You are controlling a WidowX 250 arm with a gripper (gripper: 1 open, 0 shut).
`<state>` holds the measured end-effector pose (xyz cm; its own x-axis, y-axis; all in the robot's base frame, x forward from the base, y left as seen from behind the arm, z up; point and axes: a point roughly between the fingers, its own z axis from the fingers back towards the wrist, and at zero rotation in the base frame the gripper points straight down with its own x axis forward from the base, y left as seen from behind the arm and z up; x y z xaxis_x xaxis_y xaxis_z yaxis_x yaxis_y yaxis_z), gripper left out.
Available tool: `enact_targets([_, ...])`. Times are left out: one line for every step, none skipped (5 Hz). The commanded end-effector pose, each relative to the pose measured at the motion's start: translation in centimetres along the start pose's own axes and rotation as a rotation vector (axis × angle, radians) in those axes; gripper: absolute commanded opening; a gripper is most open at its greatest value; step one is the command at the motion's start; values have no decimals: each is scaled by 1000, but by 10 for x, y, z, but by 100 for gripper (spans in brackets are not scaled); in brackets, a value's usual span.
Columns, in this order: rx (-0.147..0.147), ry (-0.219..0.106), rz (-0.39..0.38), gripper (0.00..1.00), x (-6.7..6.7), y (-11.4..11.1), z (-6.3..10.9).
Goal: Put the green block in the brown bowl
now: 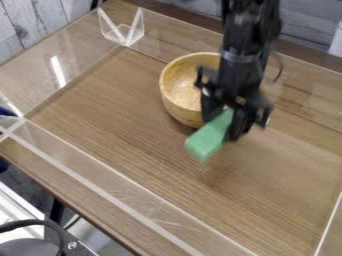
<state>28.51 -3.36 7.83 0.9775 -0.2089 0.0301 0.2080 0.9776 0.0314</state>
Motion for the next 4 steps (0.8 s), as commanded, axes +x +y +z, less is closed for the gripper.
enact_targets([58,-137,15,0,22,7,55])
enact_targets([67,-139,4,0,27,12,70])
enact_targets([62,-115,-9,0,26,18,68])
enact_targets([53,-99,20,0,20,39,68])
